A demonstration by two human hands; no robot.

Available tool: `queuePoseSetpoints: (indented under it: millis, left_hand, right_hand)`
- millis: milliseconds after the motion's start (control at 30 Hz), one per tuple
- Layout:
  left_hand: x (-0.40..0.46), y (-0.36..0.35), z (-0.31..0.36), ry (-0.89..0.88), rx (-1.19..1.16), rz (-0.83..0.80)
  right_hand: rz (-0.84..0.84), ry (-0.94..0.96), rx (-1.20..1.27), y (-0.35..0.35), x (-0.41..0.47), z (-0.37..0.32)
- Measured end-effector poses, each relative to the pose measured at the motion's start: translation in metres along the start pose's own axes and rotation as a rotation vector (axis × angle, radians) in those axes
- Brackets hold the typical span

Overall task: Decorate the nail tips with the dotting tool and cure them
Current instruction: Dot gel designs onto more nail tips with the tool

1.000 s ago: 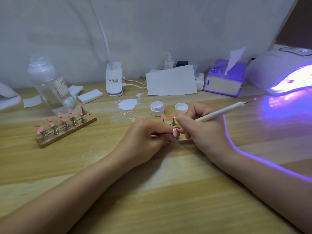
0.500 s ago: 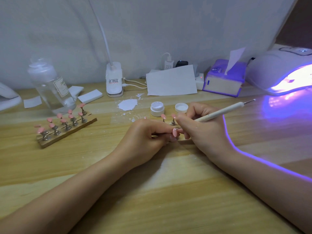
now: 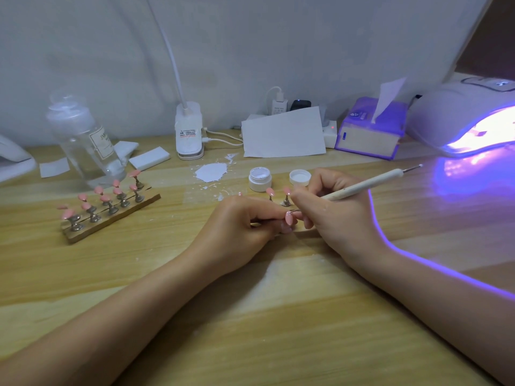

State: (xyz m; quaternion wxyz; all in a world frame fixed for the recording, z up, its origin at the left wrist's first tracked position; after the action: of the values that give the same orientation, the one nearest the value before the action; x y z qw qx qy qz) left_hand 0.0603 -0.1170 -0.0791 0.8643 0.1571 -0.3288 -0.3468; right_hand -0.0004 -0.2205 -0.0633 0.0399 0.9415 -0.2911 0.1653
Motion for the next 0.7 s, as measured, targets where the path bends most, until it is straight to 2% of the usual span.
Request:
queuePoseSetpoints:
  millis: [700]
  left_hand:
    - [0.0,0.0004,0.001,0.016,0.021,-0.006]
  right_hand:
    - [0.004,-0.003,0.021,0.0008,0.0011,0.0035]
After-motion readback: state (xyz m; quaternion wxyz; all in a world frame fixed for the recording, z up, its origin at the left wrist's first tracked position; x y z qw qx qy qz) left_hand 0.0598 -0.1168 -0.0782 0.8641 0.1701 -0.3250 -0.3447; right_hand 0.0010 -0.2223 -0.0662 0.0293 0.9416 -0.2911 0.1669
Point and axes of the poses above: each hand's wrist, its own x-axis towards the middle knuckle, its own y-axis out of the back of the hand, z = x × y, the point moved 6 cm from there along x, towards the middle knuckle, and after that the axes turned 4 degrees about z, right-handed, at the moved point
